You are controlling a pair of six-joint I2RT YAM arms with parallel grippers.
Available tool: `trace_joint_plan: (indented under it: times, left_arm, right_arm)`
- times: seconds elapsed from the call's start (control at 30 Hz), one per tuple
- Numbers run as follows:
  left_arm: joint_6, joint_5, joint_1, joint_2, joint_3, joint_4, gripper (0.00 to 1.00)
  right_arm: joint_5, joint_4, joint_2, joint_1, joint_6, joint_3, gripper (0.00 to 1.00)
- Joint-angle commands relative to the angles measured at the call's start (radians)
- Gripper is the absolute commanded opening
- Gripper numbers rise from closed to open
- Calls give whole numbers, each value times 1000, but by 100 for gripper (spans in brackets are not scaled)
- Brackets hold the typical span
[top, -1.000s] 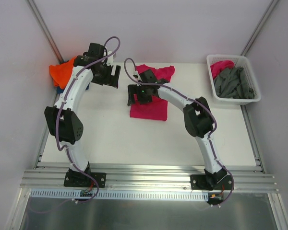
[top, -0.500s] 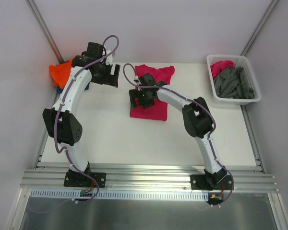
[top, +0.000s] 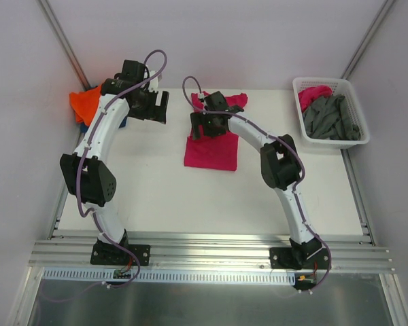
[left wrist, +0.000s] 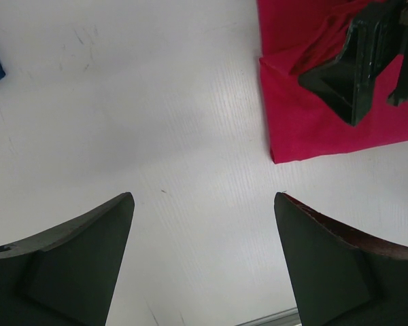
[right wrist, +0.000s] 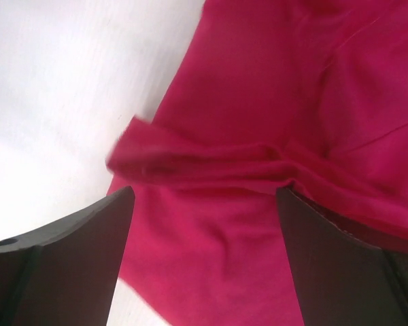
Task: Fold and stack the t-shirts
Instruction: Fold the tshirt
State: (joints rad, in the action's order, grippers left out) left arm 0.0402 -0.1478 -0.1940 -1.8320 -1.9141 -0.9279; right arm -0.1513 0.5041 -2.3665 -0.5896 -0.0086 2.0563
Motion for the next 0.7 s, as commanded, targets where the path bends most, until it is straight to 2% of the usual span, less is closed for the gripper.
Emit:
trace_joint_plan:
  times: [0.0,0.27,0.43,0.53,0.57,0.67]
  left_arm:
    - [-8,-6,11,53,12,-3,86]
    - [-11,-19,11,62,36,-3,85]
    - [-8,-35,11,80,50,-3,85]
    - [0,-96,11,86,85,-5,84]
    - [3,-116,11,76,99,-5,83]
    - [10,-203,11,24,136,-5,68]
  right_arm:
    - [65,-32,-28,42,-53,106,90]
    - [101,-72,-27,56,-102,163,90]
    - [81,-58,90,53,-102,94,90]
    - [76,-14,186,51,-65,4,90]
    - [59,-4,214,54,-54,-33,90]
    - [19,13,323,54,-4,-209,90]
